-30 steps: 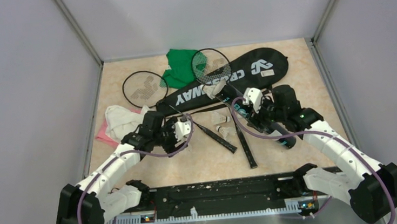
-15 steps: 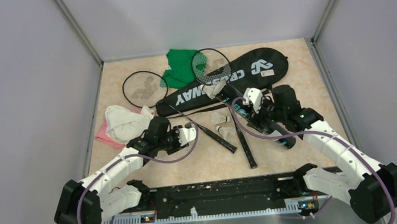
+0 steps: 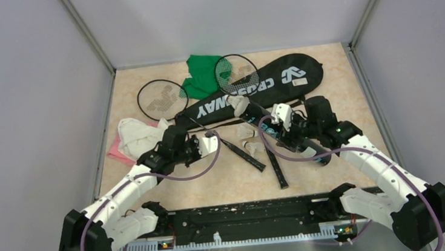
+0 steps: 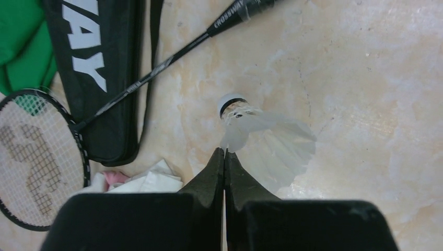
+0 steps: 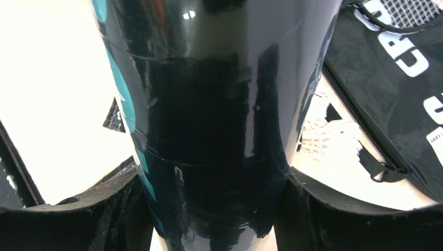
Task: Pack up the badminton gear
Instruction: Pick up the shuttlecock at the center of the board, then place the shuttlecock at the shuttle tube.
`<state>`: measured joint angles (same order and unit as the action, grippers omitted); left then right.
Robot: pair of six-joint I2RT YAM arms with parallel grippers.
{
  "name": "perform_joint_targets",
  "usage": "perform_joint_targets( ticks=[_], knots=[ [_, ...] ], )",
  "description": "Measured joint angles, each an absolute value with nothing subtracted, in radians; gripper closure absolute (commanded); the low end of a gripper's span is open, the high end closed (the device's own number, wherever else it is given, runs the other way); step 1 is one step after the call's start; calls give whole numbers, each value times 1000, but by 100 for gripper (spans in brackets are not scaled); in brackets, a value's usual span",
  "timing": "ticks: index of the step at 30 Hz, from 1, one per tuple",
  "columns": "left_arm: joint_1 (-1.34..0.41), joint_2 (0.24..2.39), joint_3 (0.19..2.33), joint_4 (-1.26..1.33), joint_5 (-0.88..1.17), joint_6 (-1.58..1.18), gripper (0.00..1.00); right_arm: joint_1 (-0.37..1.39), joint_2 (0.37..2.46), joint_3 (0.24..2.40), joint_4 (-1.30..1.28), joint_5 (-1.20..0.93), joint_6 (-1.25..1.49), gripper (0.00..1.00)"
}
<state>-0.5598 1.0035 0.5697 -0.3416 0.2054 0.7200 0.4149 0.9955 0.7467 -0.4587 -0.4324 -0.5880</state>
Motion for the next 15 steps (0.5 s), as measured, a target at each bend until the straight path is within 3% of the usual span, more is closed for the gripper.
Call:
perform_joint_targets(
  ticks=[6, 15],
  knots=[
    [-532, 995, 734, -462, 295, 719, 100, 415, 1004, 754, -536, -488, -702, 69],
    [-379, 998, 1076, -686, 636, 681, 100, 427, 1008, 739, -567, -504, -863, 67]
  ],
)
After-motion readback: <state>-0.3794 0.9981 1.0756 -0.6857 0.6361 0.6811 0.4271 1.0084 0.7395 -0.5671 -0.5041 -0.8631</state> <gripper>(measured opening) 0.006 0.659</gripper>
